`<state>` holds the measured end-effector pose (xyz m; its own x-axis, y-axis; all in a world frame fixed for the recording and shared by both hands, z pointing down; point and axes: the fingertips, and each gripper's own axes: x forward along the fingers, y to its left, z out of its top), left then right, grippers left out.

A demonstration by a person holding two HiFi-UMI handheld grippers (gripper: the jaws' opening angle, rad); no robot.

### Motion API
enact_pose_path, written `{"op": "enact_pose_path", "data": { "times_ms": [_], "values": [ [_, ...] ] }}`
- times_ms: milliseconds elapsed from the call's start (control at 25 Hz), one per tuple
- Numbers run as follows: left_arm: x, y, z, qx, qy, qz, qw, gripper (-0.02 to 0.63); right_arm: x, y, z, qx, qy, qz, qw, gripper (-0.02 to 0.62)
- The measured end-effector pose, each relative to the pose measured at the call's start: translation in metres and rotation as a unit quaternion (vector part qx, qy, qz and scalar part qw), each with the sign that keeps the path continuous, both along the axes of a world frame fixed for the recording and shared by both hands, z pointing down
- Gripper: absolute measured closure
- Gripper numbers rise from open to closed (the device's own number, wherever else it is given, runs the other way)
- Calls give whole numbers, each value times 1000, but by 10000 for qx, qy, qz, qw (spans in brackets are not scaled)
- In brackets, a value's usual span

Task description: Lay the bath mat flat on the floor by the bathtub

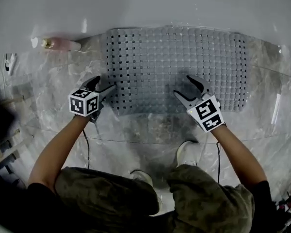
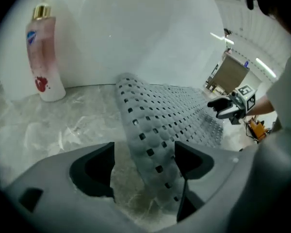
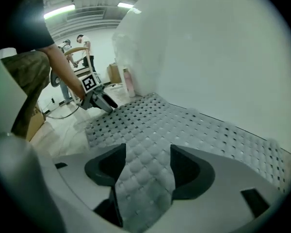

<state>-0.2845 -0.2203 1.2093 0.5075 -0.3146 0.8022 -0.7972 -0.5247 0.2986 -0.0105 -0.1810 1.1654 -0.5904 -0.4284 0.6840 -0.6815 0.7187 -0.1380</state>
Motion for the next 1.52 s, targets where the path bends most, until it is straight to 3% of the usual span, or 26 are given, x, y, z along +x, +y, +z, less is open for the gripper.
{"op": "enact_pose_path", "data": {
  "times_ms": [120, 280, 360, 440, 480, 640, 840, 920, 1080, 1160, 1280, 1520],
  "values": [
    [20, 8, 1, -154, 547, 58, 9984, 242, -48, 4, -6, -55, -316, -437, 9985, 334],
    [21, 5, -4, -227, 734, -327, 9965, 306, -113, 7, -5, -377, -846, -816, 9924, 334],
    [14, 3, -10, -185, 577, -481, 9970, 342, -143, 16, -1, -570, -973, -1085, 9877, 334],
    [5, 2, -14, -8, 169, -546, 9984, 424, -167, 27, 3, -665, -990, -1341, 9838, 334],
    [2, 2, -16, 97, -24, -497, 9987, 546, -177, 30, 5, -678, -985, -1451, 9822, 334],
    [17, 14, -13, 38, -69, -75, 9999, 569, -199, 28, 18, -730, -847, -1750, 9782, 334],
    [22, 40, 13, -622, -502, 505, 9955, 529, -198, 32, 42, -708, -13, -2075, 9757, 336],
    [25, 44, 16, -554, -565, 563, 9953, 521, -197, 34, 42, -713, 157, -2118, 9746, 337],
    [20, 38, 10, -448, -396, 395, 9974, 522, -191, 24, 32, -857, -319, -1783, 9797, 337],
    [17, 20, -4, -111, -223, 224, 9994, 537, -174, 6, 22, -678, -572, -1414, 9860, 347],
    [10, -34, -23, 585, -232, -18, 9980, 535, -134, -19, 20, -426, -415, -1072, 9925, 347],
    [20, -143, -19, 1158, -227, -451, 9920, 526, -62, -27, 25, -326, -169, -454, 9983, 347]
  ]
}}
